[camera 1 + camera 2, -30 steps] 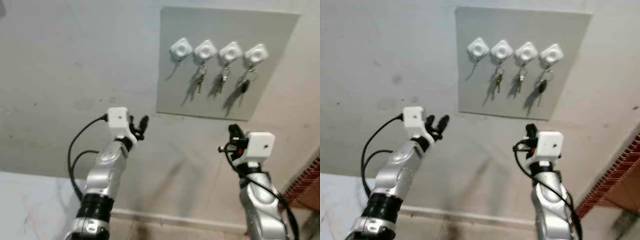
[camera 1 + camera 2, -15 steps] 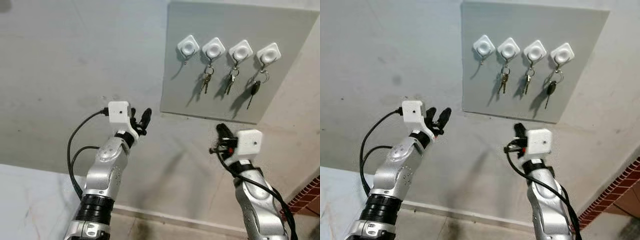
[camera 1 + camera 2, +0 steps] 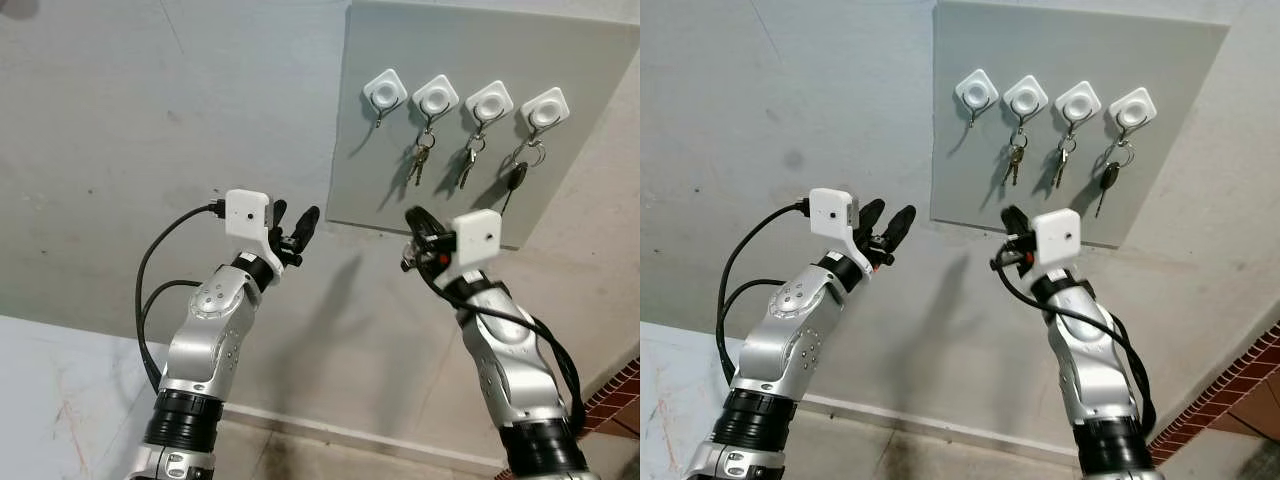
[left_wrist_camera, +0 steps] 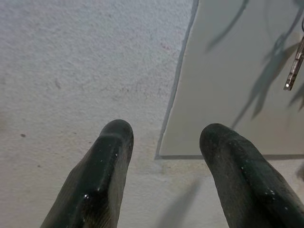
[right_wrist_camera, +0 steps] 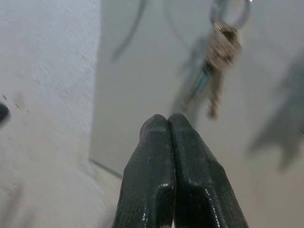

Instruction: Hang keys on a hook

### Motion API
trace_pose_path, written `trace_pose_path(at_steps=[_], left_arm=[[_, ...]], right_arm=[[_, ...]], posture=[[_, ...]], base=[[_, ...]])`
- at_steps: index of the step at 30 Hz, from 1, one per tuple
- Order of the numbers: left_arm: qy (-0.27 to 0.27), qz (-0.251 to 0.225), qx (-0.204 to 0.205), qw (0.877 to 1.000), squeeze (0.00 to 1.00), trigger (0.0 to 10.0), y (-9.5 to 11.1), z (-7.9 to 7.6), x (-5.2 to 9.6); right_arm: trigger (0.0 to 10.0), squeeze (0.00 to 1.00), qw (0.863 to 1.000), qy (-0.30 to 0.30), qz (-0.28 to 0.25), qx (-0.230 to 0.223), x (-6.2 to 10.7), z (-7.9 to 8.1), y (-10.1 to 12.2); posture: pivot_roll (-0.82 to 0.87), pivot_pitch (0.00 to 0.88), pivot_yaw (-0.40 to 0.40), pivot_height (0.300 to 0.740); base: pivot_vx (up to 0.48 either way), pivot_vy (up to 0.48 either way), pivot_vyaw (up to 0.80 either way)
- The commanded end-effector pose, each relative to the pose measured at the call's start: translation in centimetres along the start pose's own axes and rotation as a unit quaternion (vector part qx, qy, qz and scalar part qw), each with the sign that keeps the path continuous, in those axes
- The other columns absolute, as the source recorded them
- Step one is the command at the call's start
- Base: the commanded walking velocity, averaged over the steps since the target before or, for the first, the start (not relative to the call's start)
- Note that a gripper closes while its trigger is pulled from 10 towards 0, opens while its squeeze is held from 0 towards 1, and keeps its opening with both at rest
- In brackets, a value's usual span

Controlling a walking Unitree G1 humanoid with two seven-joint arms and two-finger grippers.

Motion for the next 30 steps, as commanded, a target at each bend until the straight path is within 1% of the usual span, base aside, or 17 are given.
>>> trace_pose_path(at_steps=[1,2,7,10,11,12,14,18,22,27,30], left_arm=[[-0.016,-0.009,-0.005,1.0,0.0,10.0,1.0,-0.7,-0.4],[-0.021,-0.009,-0.007,1.0,0.0,10.0,1.1,-0.9,-0.3],[-0.027,-0.012,-0.004,1.0,0.0,10.0,1.4,-1.2,-0.5],[-0.033,-0.012,-0.005,0.999,0.0,10.0,1.4,-1.5,-0.5],[-0.033,-0.012,-0.005,0.999,0.0,10.0,1.4,-1.5,-0.5],[-0.036,-0.012,-0.007,0.999,0.0,10.0,1.4,-1.6,-0.5],[-0.038,-0.011,-0.005,0.999,0.0,10.0,1.4,-1.7,-0.5],[-0.037,-0.013,-0.002,0.999,0.0,10.0,1.6,-1.6,-0.6],[-0.037,-0.014,-0.004,0.999,0.0,10.0,1.6,-1.6,-0.6],[-0.038,-0.014,-0.003,0.999,0.0,10.0,1.6,-1.7,-0.6],[-0.039,-0.014,-0.004,0.999,0.0,10.0,1.6,-1.8,-0.6]], right_arm=[[10.0,0.0,1.0,0.003,0.0,-0.006,-0.2,0.0,0.0],[10.0,0.0,1.0,0.012,-0.004,-0.018,-0.5,0.4,0.1],[10.0,0.0,0.998,0.04,-0.021,-0.039,-1.4,2.1,0.8],[10.0,0.0,0.996,0.061,-0.042,-0.058,-2.0,3.2,1.9],[10.0,0.0,0.996,0.061,-0.042,-0.058,-2.0,3.2,1.9],[10.0,0.0,0.993,0.077,-0.057,-0.065,-2.3,4.0,2.6],[10.0,0.0,0.992,0.084,-0.063,-0.071,-2.4,4.4,3.0],[10.0,0.0,0.987,0.107,-0.084,-0.091,-2.6,5.7,4.0],[10.0,0.0,0.984,0.109,-0.099,-0.103,-2.9,6.0,4.8],[10.0,0.0,0.981,0.1,-0.121,-0.115,-3.3,5.6,5.8],[10.0,0.0,0.98,0.095,-0.127,-0.12,-3.3,5.4,6.1]], posture=[[-0.03,0.0,-0.028,0.74],[-0.02,0.0,-0.029,0.74],[-0.03,0.0,-0.027,0.74],[-0.03,0.0,-0.024,0.74],[-0.03,0.0,-0.024,0.74],[-0.03,0.0,-0.024,0.74],[-0.03,0.0,-0.023,0.74],[-0.02,0.0,-0.028,0.74],[-0.02,0.0,-0.028,0.74],[-0.02,0.0,-0.027,0.74],[-0.02,0.0,-0.025,0.74]], base=[[0.0,0.0,0.0],[0.0,0.0,0.0],[0.0,0.0,0.0],[0.0,0.0,0.0],[0.0,0.0,0.0],[0.0,0.0,0.0],[0.0,0.0,0.0],[0.0,0.0,0.0],[0.0,0.0,0.0],[0.0,0.0,0.0],[0.0,0.0,0.0]])
Point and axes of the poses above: a point about 5 cm out from each wrist's last joint towards the gripper, its own x axis pointing back from the gripper into the wrist, its own y axis along the axis of the wrist's last joint, z = x × y, the point moved 6 cm from there along -x, pointing out of the wrist towards the gripper, and after that the axes turned 1 degree about x, right-handed, at the moved point
